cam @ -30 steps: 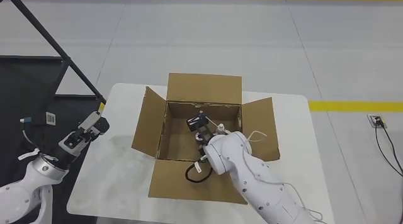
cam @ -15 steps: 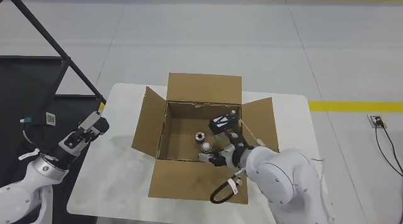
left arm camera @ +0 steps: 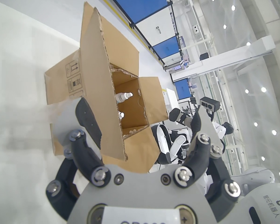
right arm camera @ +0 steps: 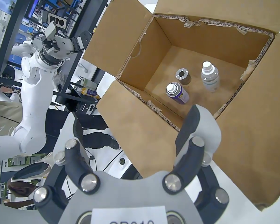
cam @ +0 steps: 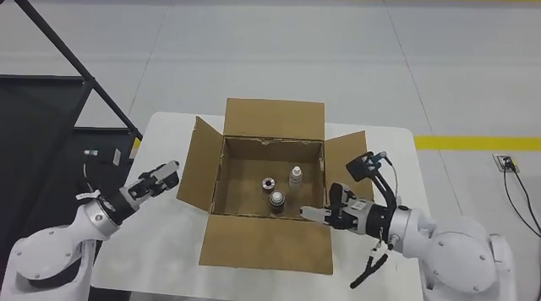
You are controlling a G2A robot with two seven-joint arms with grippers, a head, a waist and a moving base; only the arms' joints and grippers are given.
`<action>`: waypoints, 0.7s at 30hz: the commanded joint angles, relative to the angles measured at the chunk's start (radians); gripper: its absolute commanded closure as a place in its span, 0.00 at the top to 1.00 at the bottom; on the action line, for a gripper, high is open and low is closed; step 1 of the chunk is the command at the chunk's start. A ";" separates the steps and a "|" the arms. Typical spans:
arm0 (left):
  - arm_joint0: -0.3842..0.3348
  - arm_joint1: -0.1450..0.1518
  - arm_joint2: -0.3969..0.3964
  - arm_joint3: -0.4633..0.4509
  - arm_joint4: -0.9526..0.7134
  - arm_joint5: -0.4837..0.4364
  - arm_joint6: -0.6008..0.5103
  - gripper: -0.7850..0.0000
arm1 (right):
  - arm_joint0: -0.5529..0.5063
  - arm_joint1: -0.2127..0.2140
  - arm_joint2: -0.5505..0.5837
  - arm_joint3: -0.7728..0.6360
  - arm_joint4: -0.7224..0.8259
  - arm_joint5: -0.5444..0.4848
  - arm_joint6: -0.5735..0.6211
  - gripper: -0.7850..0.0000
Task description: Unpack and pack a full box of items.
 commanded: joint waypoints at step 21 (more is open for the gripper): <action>-0.115 0.010 0.245 0.028 0.112 0.053 -0.009 1.00 | 0.105 0.065 0.251 0.306 0.130 0.136 -0.091 1.00</action>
